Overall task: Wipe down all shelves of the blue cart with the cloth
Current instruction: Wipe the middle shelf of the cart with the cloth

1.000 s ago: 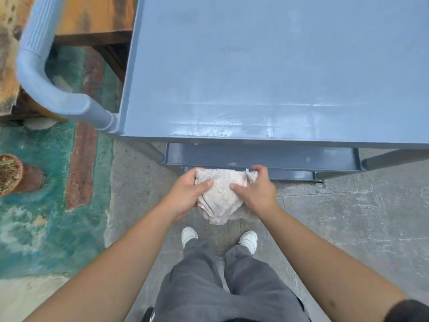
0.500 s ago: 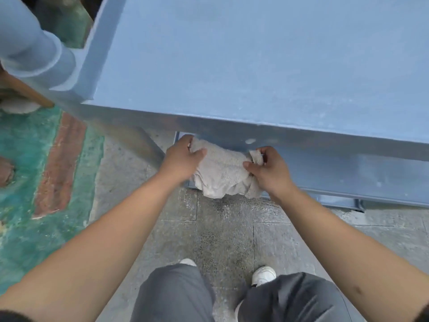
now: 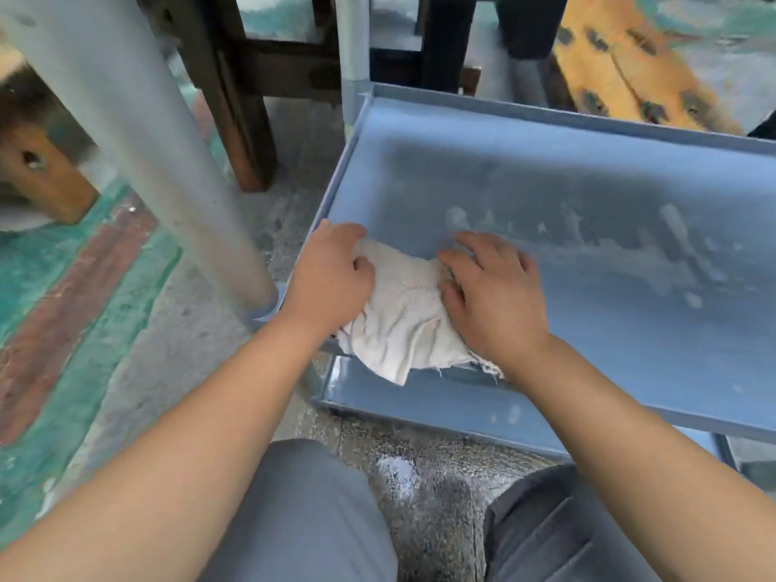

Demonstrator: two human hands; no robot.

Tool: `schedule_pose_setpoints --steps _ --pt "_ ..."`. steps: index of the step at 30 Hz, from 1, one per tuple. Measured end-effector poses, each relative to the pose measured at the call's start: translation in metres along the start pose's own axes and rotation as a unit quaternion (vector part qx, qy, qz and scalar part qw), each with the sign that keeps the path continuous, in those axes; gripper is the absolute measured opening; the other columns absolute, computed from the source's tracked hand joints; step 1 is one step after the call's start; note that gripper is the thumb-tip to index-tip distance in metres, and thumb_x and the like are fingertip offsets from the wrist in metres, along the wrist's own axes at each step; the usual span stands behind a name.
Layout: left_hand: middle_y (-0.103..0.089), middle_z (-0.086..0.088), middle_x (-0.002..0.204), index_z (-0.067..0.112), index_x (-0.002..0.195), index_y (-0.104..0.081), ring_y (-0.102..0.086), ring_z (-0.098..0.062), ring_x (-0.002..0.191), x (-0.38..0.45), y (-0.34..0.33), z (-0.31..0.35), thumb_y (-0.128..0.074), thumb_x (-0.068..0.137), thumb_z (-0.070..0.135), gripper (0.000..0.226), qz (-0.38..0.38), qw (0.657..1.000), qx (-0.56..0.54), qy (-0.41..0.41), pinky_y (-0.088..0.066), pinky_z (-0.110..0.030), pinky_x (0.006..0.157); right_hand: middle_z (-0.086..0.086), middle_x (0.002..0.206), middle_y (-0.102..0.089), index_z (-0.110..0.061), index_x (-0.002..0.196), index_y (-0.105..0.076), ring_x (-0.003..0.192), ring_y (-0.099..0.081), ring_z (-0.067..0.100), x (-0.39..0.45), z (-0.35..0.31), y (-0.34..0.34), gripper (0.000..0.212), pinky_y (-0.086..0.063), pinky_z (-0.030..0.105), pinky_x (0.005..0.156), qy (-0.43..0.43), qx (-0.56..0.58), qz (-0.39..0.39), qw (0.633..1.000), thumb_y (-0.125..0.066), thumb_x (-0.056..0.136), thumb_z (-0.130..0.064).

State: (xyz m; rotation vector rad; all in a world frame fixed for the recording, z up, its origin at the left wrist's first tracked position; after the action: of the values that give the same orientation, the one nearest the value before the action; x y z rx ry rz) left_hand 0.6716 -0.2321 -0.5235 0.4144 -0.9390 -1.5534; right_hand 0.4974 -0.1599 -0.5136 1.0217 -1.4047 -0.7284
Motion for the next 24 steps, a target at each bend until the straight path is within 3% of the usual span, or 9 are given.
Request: schedule_pose_setpoints --steps 3,6,8,10,13,17,22,24 --pt "-0.055 -0.014 0.134 0.007 0.130 -0.055 -0.046 -0.029 0.127 -0.001 0.005 0.002 -0.059 0.083 0.005 0.047 -0.023 0.999 -0.032 0.023 -0.027 -0.022 0.101 0.002 0.137 -0.059 -0.025 0.117 -0.070 0.132 -0.048 0.033 0.001 -0.027 0.006 0.033 -0.032 0.060 0.106 0.148 0.021 -0.028 0.988 -0.049 0.096 -0.039" --pt "-0.033 -0.009 0.154 0.012 0.137 -0.047 -0.017 -0.026 0.147 -0.024 0.016 0.011 -0.054 0.088 0.034 0.054 -0.014 1.000 -0.016 0.003 -0.016 -0.037 0.116 -0.001 0.157 -0.036 -0.034 0.144 -0.045 0.147 -0.026 0.030 -0.001 -0.063 -0.016 0.057 -0.019 0.060 0.112 0.293 0.057 -0.197 0.934 -0.035 0.095 -0.061" --pt "-0.025 -0.013 0.157 0.012 0.140 -0.043 -0.005 -0.035 0.148 -0.044 0.012 0.018 -0.040 0.087 0.052 0.067 -0.019 0.990 0.132 -0.048 -0.008 -0.053 0.116 -0.004 0.164 -0.016 -0.042 0.152 -0.023 0.151 -0.010 0.026 0.002 -0.069 -0.035 0.064 -0.015 0.059 0.115 0.312 0.044 -0.273 0.909 -0.026 0.093 -0.068" --pt "-0.023 -0.019 0.157 0.012 0.143 -0.039 -0.005 -0.046 0.145 -0.052 0.002 0.016 -0.031 0.083 0.065 0.080 -0.049 0.968 0.239 -0.050 -0.008 -0.063 0.112 -0.008 0.166 -0.002 -0.049 0.152 -0.013 0.152 -0.001 0.023 0.005 -0.072 -0.046 0.064 -0.014 0.058 0.116 0.333 0.034 -0.288 0.897 -0.019 0.091 -0.071" --pt "-0.031 -0.019 0.152 0.012 0.143 -0.039 -0.014 -0.052 0.140 -0.047 -0.001 0.015 -0.029 0.081 0.073 0.087 -0.050 0.964 0.256 -0.041 -0.017 -0.067 0.107 -0.009 0.166 0.001 -0.049 0.151 -0.014 0.152 0.003 0.023 0.011 -0.073 -0.054 0.067 -0.016 0.060 0.114 0.365 0.032 -0.281 0.887 -0.017 0.090 -0.074" --pt "-0.038 -0.016 0.146 0.013 0.140 -0.042 -0.026 -0.051 0.136 -0.046 0.000 0.014 -0.032 0.081 0.076 0.087 -0.042 0.967 0.248 -0.045 -0.032 -0.061 0.099 -0.009 0.166 0.003 -0.049 0.152 -0.013 0.152 0.003 0.022 0.021 -0.072 -0.063 0.067 -0.016 0.057 0.115 0.387 0.026 -0.283 0.877 -0.024 0.089 -0.073" --pt "-0.027 -0.018 0.156 0.019 0.141 -0.040 -0.028 -0.047 0.137 -0.048 -0.007 0.015 -0.032 0.072 0.084 0.095 -0.081 0.949 0.302 -0.042 -0.029 -0.058 0.097 -0.014 0.163 0.010 -0.048 0.152 -0.015 0.149 0.012 0.010 0.047 -0.058 -0.078 0.065 -0.009 0.051 0.118 0.353 0.037 -0.298 0.886 -0.027 0.091 -0.069" --pt "-0.017 -0.016 0.160 0.020 0.145 -0.035 -0.020 -0.045 0.141 -0.049 -0.008 0.011 -0.028 0.070 0.087 0.101 -0.089 0.943 0.318 -0.034 -0.025 -0.059 0.101 -0.014 0.162 0.013 -0.051 0.151 -0.007 0.149 0.012 0.010 0.067 -0.046 -0.087 0.065 -0.007 0.050 0.119 0.327 0.023 -0.304 0.895 -0.025 0.091 -0.069"
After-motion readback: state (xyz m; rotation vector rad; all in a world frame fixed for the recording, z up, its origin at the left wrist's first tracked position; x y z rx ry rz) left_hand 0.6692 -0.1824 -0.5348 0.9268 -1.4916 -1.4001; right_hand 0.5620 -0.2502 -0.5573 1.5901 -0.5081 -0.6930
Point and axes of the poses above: each hand's wrist, its own x-axis towards the middle knuckle, its own y-axis out of the back of the hand, z = x × y, the point moved 9 cm from there along x, towards the middle knuckle
